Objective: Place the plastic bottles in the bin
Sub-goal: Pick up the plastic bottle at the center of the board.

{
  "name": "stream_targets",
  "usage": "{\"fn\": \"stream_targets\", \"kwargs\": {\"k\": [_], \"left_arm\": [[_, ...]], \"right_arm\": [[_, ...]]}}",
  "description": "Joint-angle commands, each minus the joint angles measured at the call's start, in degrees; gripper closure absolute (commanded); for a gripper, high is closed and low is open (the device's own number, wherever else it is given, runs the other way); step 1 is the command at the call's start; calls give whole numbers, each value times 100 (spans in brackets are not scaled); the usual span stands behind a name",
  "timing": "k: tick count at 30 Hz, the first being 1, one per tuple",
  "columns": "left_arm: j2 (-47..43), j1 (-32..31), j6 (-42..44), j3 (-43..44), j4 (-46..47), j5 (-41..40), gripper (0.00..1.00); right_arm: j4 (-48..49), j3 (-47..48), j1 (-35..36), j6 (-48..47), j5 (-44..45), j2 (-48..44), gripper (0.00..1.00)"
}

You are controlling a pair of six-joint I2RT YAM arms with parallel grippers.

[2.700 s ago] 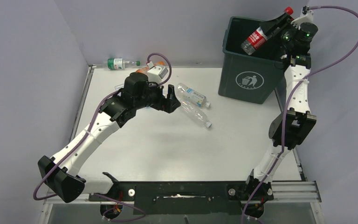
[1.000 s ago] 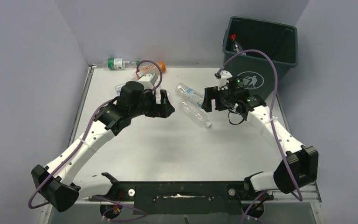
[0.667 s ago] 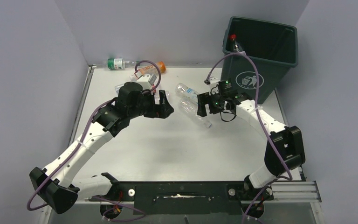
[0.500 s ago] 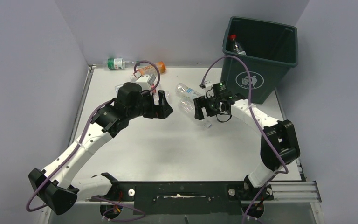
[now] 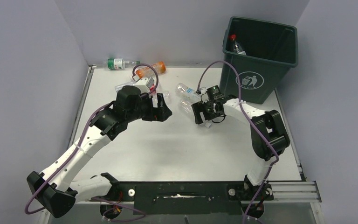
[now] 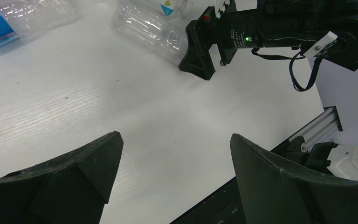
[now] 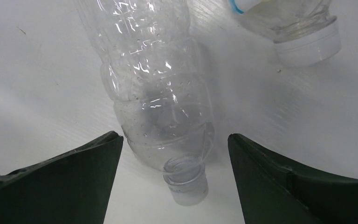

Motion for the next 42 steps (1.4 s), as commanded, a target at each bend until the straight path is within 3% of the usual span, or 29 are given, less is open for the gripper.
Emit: {"fn": "stream_targets", "kwargs": {"k": [1, 9, 15, 19, 31, 42], "left_arm": [[-155, -44, -171, -159, 393, 132, 13], [-436, -86, 152, -323, 152, -170, 13], [-486, -95, 126, -559, 48, -118, 14], [-656, -101, -33, -718, 209, -163, 13], [-942, -96, -402, -1046, 535, -516, 13], [-968, -87, -446, -854, 557, -641, 13]], "right_arm": [[301, 278, 137, -108, 60, 63, 15], [327, 123, 315, -162, 44, 91, 26], [288, 71, 493, -110, 130, 140, 43], [257, 55, 632, -65, 200, 106, 65], [-479, 393, 902, -16, 545, -628, 67], [-1302, 1841, 897, -206, 1079, -1368, 66]]}}
